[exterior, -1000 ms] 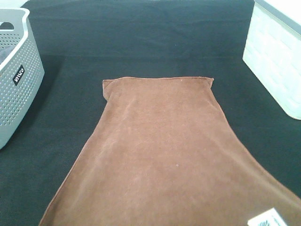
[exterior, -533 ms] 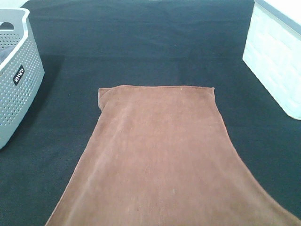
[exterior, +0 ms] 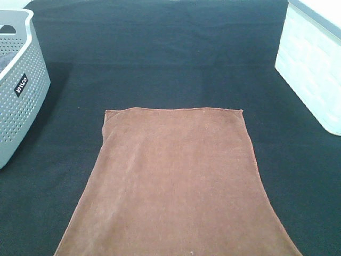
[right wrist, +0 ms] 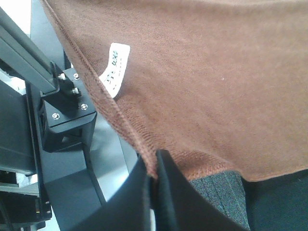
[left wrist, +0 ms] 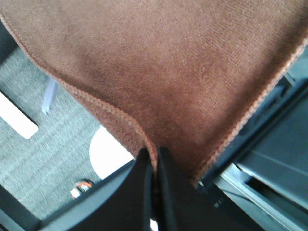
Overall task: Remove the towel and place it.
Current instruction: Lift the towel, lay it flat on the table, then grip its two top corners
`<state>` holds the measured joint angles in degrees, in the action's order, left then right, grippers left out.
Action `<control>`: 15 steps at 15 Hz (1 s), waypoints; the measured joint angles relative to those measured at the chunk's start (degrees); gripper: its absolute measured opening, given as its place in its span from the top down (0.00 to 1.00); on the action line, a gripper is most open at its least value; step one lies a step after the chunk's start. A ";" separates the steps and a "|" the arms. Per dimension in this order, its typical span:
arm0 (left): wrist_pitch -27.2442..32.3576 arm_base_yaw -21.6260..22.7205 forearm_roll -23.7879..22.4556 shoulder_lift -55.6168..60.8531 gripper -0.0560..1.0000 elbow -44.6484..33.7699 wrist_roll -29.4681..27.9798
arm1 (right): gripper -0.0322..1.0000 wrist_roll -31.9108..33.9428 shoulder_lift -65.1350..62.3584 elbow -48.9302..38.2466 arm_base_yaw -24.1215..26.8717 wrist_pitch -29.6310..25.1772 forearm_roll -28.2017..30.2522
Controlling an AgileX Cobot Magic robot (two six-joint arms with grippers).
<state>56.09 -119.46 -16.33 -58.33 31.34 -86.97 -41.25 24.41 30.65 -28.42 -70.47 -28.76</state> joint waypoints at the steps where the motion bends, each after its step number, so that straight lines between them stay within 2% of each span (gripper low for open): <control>1: -0.34 0.00 1.03 0.00 0.95 0.00 0.74 | 0.97 0.00 0.00 0.00 0.00 0.00 -0.40; 9: -0.57 0.00 3.67 0.00 0.95 0.00 1.26 | 0.97 -0.23 0.00 0.00 -0.06 -0.17 -2.46; 11: 0.29 0.00 3.61 0.00 0.94 0.00 -1.32 | 0.97 -0.23 0.00 0.00 -0.06 -0.17 -2.46; 12: 3.95 -0.06 5.44 0.00 0.89 -0.11 -1.95 | 0.93 -0.23 0.00 0.00 -0.06 0.06 -0.74; 13: 7.51 -0.40 8.59 0.00 0.78 -0.57 -2.18 | 0.82 -0.17 0.00 0.00 0.00 0.23 2.23; 14: 8.71 -0.40 9.17 0.00 0.55 -0.69 -2.29 | 0.62 0.17 0.00 0.00 0.00 0.23 3.38; 15: 8.77 -0.40 9.17 0.00 0.41 -0.69 -2.29 | 0.50 1.38 0.00 0.00 0.00 0.23 4.24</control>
<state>64.86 -119.86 -7.16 -58.33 30.65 -89.27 -39.88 24.41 30.65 -28.42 -70.24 -24.52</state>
